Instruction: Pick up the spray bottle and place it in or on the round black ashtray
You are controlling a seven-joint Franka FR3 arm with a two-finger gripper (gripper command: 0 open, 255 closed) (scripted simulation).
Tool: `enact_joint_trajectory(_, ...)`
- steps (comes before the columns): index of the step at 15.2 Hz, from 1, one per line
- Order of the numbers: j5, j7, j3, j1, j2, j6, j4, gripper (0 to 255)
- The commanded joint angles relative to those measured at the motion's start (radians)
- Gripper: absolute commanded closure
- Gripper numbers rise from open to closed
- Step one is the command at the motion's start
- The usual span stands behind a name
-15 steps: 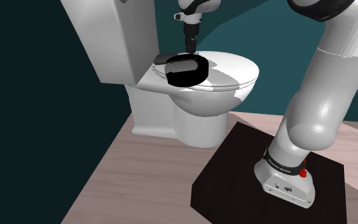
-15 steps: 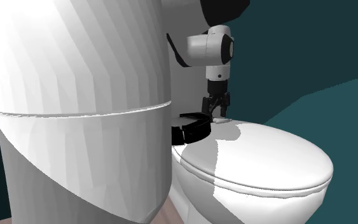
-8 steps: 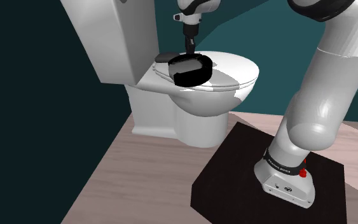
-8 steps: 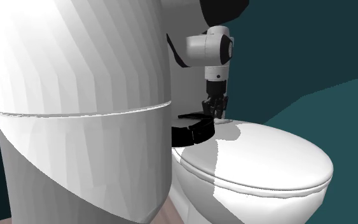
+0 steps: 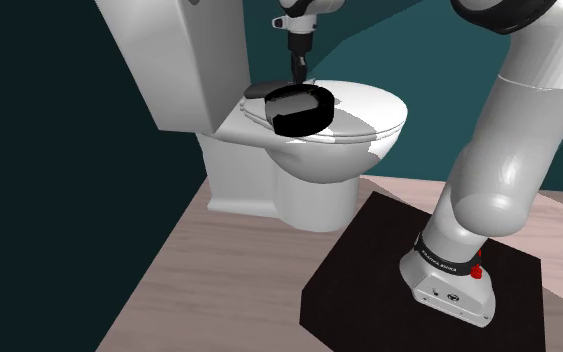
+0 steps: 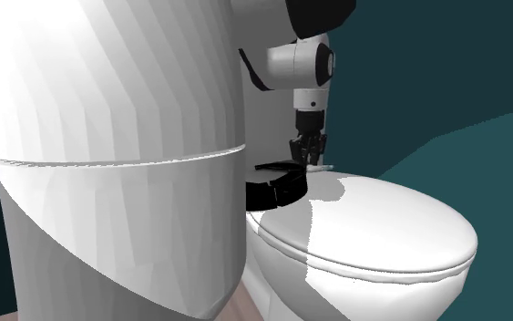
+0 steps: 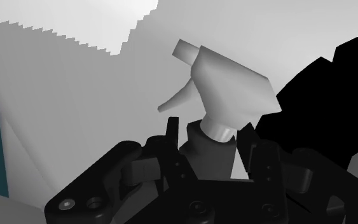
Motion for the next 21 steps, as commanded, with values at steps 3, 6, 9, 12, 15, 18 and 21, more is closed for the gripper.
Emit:
enact_joint_trajectory(3,-0.001,0.001,0.000,0.000,-0.001,-0.054,0.051,255)
enact_joint_trajectory(6,0.000,0.001,0.000,0.000,0.000,-0.095,0.094,255)
enact_joint_trajectory(9,0.001,0.000,-0.001,-0.001,0.004,-0.136,0.139,255)
enact_joint_trajectory(12,0.004,-0.002,-0.002,-0.002,0.011,-0.178,0.186,255)
enact_joint_trajectory(15,0.007,-0.004,-0.003,-0.004,0.019,-0.221,0.238,255)
enact_joint_trajectory(18,0.012,-0.007,-0.004,-0.007,0.031,-0.265,0.293,255)
enact_joint_trajectory(21,0.018,-0.011,-0.006,-0.011,0.046,-0.311,0.352,255)
